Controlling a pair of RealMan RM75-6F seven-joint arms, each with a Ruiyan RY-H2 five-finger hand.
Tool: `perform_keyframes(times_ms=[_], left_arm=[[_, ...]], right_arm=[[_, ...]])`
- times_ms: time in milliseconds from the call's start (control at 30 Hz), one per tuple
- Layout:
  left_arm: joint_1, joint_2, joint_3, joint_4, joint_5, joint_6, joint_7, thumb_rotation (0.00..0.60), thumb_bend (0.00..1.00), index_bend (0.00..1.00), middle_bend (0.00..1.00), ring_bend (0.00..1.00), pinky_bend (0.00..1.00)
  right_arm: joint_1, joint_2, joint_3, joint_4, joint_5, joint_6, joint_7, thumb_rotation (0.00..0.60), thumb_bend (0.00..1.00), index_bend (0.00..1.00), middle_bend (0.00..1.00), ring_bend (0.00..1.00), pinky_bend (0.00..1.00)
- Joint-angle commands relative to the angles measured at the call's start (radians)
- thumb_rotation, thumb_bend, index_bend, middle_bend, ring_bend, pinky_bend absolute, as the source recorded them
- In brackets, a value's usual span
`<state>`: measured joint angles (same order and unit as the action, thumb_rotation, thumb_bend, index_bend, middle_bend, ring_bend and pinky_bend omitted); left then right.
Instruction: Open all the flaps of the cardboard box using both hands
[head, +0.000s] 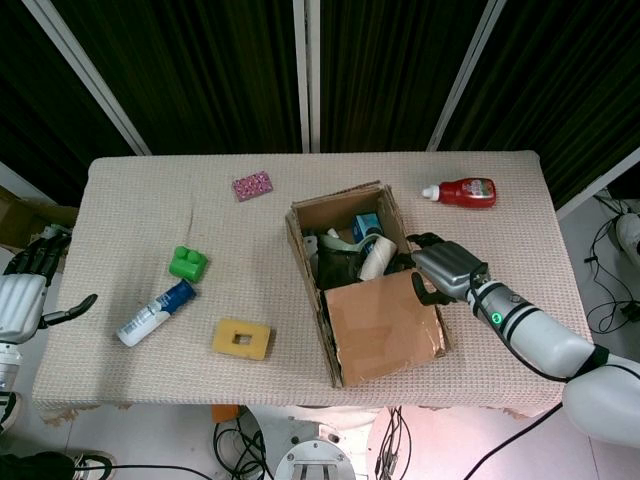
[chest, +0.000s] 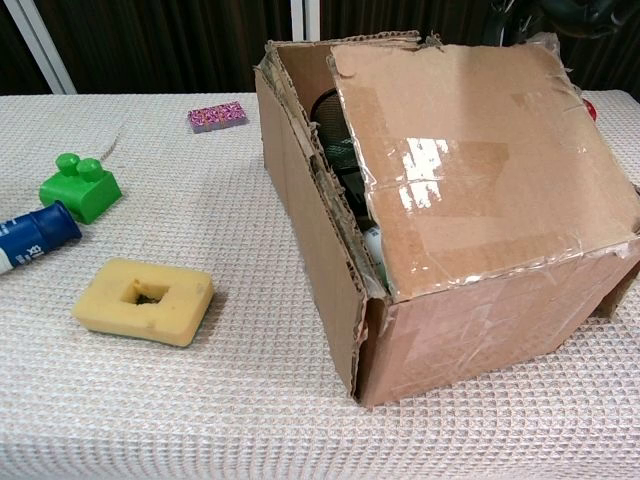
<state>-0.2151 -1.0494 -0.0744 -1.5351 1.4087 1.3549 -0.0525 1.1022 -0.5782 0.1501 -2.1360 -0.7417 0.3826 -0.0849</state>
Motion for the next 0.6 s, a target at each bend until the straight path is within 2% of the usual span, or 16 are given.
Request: perform_keyframes(times_ms=[33,233,400,600], left_arm=[[-0.001,0.000,-0.001,-0.008,0.002,0.000,0.008,0.052,0.13,0.01,0.07,0.04,0.16],[-0.004,0.004,-0.004,-0.035,0.004,0.001,0.037,0.051,0.13,0.01,0.07,0.04,0.16],[-0.003,0.010,-0.007,-0.054,0.002,0.004,0.050,0.051,0.13,0.01,0.07,0.04,0.16],[-0.004,0.016,-0.008,-0.071,-0.001,0.000,0.063,0.048,0.13,0.01,0.07,0.04,0.16]], right_arm=[[-0.065,0.066,0.066,-0.043,-0.090,-0.044,0.074,0.600,0.83,0.35,0.40,0.00,0.00],[-0.167,0.152,0.150,-0.104,-0.231,-0.065,0.178,0.600,0.83,0.34,0.40,0.00,0.00],[-0.274,0.222,0.214,-0.166,-0.379,-0.035,0.280,0.600,0.82,0.33,0.40,0.00,0.00],[-0.399,0.307,0.244,-0.220,-0.611,0.047,0.420,0.600,0.81,0.31,0.40,0.00,0.00]])
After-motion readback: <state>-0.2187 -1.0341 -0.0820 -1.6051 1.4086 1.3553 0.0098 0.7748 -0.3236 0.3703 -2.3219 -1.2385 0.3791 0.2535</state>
